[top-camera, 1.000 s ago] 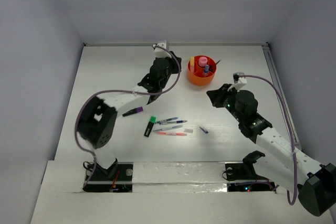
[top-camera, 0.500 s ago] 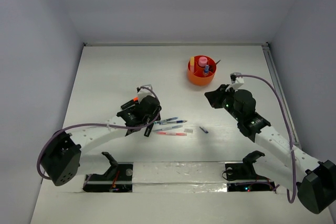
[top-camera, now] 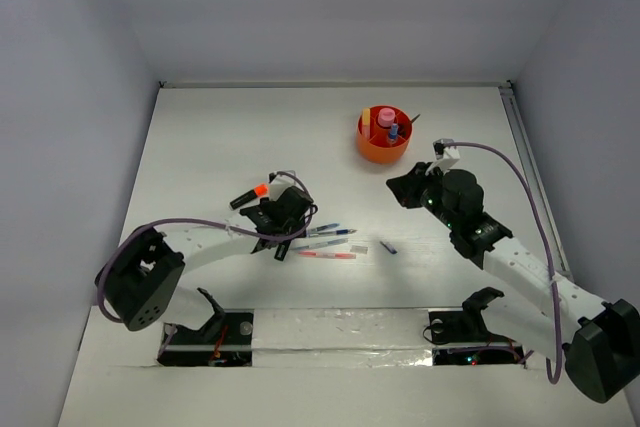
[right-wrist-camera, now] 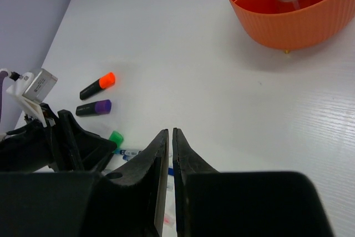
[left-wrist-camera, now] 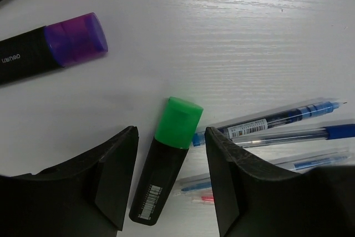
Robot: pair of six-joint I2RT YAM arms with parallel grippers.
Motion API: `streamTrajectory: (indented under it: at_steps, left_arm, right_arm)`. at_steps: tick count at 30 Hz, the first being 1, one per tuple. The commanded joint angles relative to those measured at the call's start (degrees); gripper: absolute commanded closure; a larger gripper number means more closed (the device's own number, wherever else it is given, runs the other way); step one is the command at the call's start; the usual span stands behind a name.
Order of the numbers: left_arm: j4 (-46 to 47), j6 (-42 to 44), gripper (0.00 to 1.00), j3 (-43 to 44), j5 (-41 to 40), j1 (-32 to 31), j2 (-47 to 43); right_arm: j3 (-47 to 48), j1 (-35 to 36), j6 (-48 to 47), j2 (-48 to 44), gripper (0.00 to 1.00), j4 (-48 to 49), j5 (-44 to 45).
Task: Sort the stationery into containers
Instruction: Pick up the pen from the center of the board.
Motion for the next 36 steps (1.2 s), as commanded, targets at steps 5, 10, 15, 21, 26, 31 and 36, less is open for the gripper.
streamTrajectory:
  at_steps: [5,10,15,21,26,31,36]
  left_arm:
    - [2.4,2.8,0.53,3.3,-0.9,0.1,3.3]
    - [2.7,3.2,0.58,3.3,-1.7,0.1,4.8]
    - [2.9,4.1,0.64,3.9,-3.2,0.1,6.8]
    - [2.7,5.1,0.79,4.5,-4.9,0.1,8.4]
    - [-0.2,5.6,0.93,5.7,-7.2,0.1,7.8]
    - [-4.8,6.5,0.99,9.3,-10.4,0.1,3.2]
    - [-1.4,9.3,1.00,17.3,-10.4,0.1,0.8]
  right_arm:
    - [2.5,0.6,-0.9,0.1,0.87,1.3,-0.7]
    - [2.5,0.6,-1.0,0.1,0.86,1.2,-0.5]
    - [2.5,0.6,-1.0,0.2,0.86,1.3,-0.5]
    - [2.4,0.6,-1.0,0.3,0.86,1.4,-0.5]
    - [2.4,0.6,-0.9,0.7,0.86,1.6,-0.7]
    - [2.4,0.6,-0.8,1.0,0.86,1.7,-0.6]
    - [2.1,0.6,-0.7,0.8,0.86,1.7,0.2]
